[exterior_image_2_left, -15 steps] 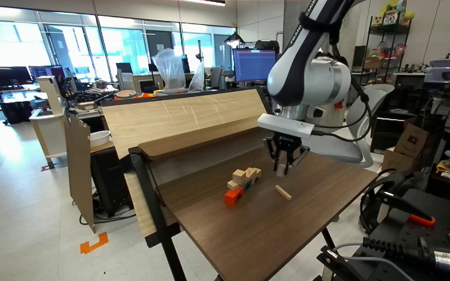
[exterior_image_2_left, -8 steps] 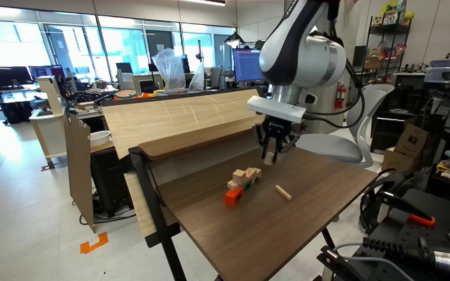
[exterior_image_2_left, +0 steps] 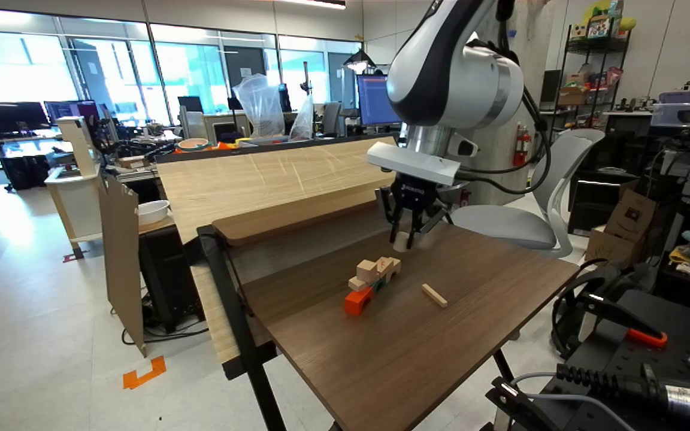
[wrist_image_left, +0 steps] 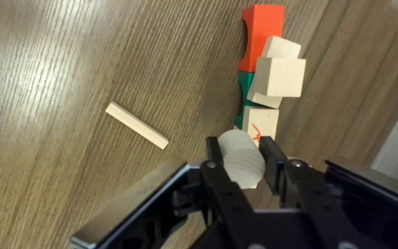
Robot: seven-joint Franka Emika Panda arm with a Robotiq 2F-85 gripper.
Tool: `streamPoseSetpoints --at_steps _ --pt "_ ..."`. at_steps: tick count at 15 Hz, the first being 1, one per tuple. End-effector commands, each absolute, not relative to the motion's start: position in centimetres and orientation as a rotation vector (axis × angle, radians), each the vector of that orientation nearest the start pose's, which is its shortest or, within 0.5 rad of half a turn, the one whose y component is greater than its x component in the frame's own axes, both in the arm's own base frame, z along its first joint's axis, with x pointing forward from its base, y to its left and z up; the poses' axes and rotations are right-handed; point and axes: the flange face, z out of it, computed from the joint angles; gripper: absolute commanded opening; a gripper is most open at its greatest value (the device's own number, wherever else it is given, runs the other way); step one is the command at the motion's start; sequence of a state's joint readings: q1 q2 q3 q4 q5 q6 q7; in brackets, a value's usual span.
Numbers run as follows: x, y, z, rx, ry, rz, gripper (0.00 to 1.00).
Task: Put the cylindrical block on top of the stacked blocks
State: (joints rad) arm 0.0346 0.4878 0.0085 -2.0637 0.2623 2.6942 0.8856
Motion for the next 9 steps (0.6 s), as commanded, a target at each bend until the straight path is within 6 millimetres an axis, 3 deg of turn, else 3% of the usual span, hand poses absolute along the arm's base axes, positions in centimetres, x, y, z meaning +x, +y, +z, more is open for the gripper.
streamPoseSetpoints --at_steps 1,9 --pt "60.3 2.9 21.4 -2.548 1.477 -0.095 0.08" --pt "60.3 4.5 21.0 -2.57 1.445 -0.097 0.08"
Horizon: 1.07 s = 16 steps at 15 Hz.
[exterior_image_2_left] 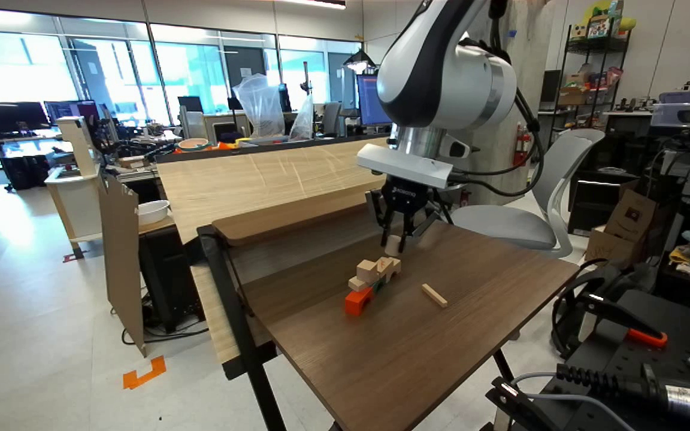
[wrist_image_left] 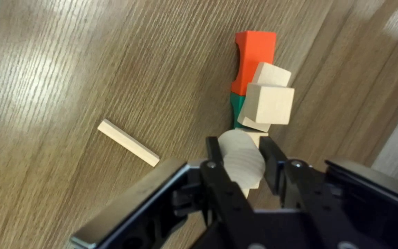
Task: Put the cylindrical block on top of the stacked blocks
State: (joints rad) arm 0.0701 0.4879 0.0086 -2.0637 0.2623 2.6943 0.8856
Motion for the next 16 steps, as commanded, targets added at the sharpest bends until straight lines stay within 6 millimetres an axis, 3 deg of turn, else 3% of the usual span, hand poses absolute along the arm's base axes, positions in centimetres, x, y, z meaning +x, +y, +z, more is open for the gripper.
streamPoseSetpoints --at_steps 1,16 --pt "60.4 4.7 21.0 -2.572 1.442 -0.098 0.08" --pt "61.0 6.0 20.6 -2.587 1.409 -0.106 0.08"
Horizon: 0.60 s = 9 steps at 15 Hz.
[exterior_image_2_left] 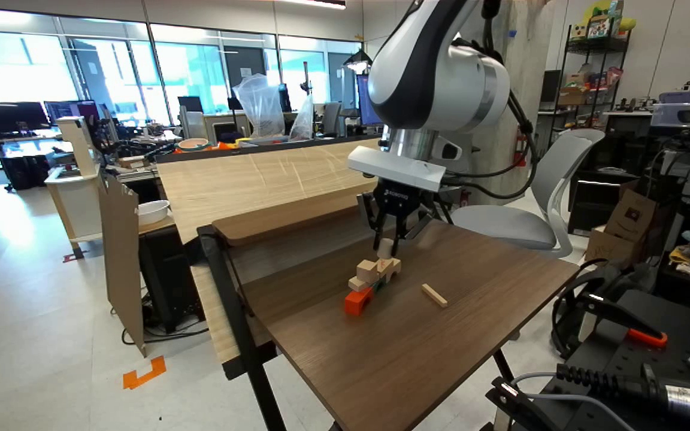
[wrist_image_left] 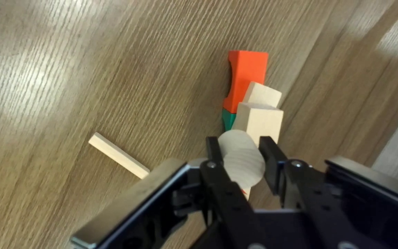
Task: Put the cylindrical block on top of the stacked blocks
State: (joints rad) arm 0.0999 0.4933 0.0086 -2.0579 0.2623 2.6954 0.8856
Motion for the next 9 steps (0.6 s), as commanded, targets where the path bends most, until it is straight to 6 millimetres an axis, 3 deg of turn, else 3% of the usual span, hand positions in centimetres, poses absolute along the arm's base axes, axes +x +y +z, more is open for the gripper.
streamPoseSetpoints --at_steps 1,9 --pt "60.93 5.86 20.61 -2.591 1.402 -0.108 0.08" --pt "61.18 4.87 21.61 -2.61 1.338 -0.131 0.08"
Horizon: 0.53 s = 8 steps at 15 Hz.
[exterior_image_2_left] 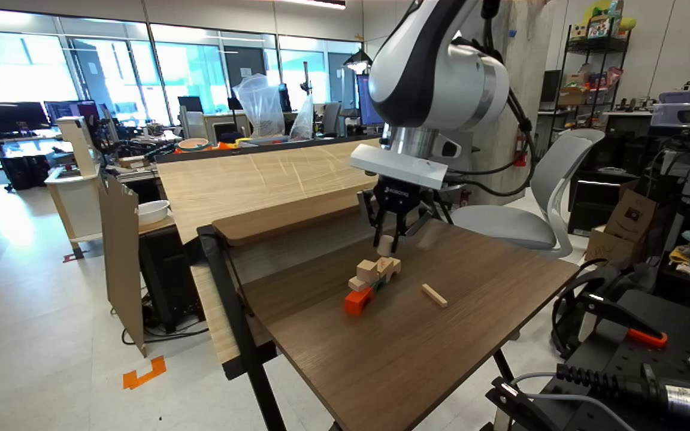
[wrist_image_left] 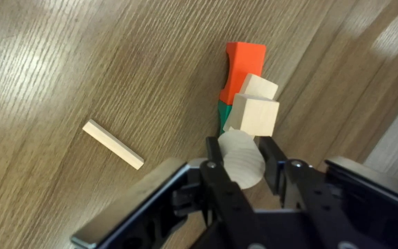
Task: Put the cylindrical block on top of the stacked blocks
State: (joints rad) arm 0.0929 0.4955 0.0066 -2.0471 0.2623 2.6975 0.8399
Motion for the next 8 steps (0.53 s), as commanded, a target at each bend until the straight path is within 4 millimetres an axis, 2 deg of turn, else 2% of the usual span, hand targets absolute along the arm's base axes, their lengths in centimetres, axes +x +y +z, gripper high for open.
streamPoseSetpoints --at_steps 1,8 --pt "61.3 4.76 21.62 -2.618 1.326 -0.132 0.08" --pt "62.18 4.35 21.23 -2.645 1.311 -0.159 0.08"
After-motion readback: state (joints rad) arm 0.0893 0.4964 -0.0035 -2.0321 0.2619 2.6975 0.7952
